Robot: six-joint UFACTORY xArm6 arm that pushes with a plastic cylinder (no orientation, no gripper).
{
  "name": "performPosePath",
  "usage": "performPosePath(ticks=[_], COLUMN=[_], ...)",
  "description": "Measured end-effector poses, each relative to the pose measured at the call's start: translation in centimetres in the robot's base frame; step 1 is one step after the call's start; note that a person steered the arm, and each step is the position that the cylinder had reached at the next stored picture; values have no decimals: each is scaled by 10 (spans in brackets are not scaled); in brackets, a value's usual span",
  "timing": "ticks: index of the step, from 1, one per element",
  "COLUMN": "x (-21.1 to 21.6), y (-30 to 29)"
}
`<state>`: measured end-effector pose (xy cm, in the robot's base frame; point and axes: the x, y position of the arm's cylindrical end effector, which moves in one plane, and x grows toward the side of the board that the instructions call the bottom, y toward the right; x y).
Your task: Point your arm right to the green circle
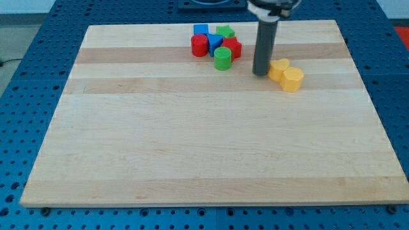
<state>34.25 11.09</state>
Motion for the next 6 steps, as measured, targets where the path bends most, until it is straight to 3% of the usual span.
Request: performPosePath(ticks=[2,3,4,6], x=[5,3,3,3], y=[45,18,-50,-66])
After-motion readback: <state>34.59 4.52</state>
